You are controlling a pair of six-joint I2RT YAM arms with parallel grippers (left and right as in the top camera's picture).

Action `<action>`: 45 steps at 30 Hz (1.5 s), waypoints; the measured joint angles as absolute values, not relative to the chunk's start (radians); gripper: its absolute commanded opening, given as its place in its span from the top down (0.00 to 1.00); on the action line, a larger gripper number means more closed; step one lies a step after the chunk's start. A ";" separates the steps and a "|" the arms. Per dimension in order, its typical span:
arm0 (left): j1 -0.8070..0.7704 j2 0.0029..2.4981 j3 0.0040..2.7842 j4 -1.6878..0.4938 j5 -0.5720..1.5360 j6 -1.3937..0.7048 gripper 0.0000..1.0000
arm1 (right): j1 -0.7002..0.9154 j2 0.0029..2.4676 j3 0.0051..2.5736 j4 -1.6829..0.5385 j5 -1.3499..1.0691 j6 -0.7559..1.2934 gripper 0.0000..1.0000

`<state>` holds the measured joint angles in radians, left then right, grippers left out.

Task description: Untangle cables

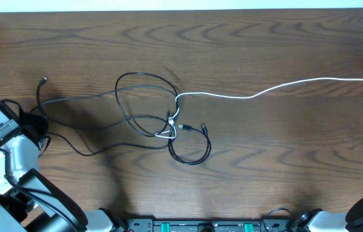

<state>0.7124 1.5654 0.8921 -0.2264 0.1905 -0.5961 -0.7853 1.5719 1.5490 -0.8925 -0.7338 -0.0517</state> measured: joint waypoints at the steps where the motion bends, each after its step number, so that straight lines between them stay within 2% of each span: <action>1: 0.708 1.565 0.892 -0.223 0.206 -0.596 0.43 | -0.783 1.572 1.549 -0.897 -0.732 -0.050 0.67; 2: 0.695 1.565 0.892 -0.217 0.219 -0.593 0.39 | -0.774 1.572 1.546 -0.899 -0.728 -0.046 0.47; 4: 0.667 1.565 0.892 -0.211 0.240 -0.574 0.35 | -0.749 1.572 1.538 -0.900 -0.726 -0.053 0.22; 6: 0.632 1.565 0.892 -0.204 0.250 -0.553 0.35 | -0.717 1.572 1.525 -0.900 -0.725 -0.059 0.11; 8: 0.588 1.565 0.892 -0.199 0.262 -0.539 0.34 | -0.668 1.572 1.502 -0.899 -0.725 -0.071 0.04; 11: 0.542 1.565 0.892 -0.199 0.266 -0.522 0.26 | -0.612 1.572 1.476 -0.900 -0.725 -0.078 0.02; 17: 0.434 1.565 0.892 -0.199 0.268 -0.485 0.22 | -0.440 1.571 1.371 -0.830 -0.725 -0.092 0.01; 24: 0.230 1.565 0.892 -0.173 0.272 -0.432 0.22 | -0.200 1.571 1.197 -0.499 -0.800 -0.101 0.01; 29: 0.124 1.565 0.892 -0.160 0.260 -0.409 0.22 | 0.061 1.571 1.141 -0.262 -0.865 -0.099 0.01; 36: 0.098 1.566 0.892 -0.161 0.214 -0.402 0.21 | 0.303 1.584 1.137 -0.205 -0.725 -0.088 0.01; 40: 0.097 1.566 0.892 -0.207 0.204 -0.395 0.21 | 0.392 1.688 1.137 -0.065 -0.584 0.013 0.01; 45: 0.095 1.567 0.891 -0.251 0.204 -0.393 0.22 | 0.414 1.879 1.127 0.218 -0.529 0.213 0.12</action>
<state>0.0948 1.5673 0.8913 -0.2508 0.2035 -0.3931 0.4145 1.8786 1.1275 0.2176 -0.5285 0.2131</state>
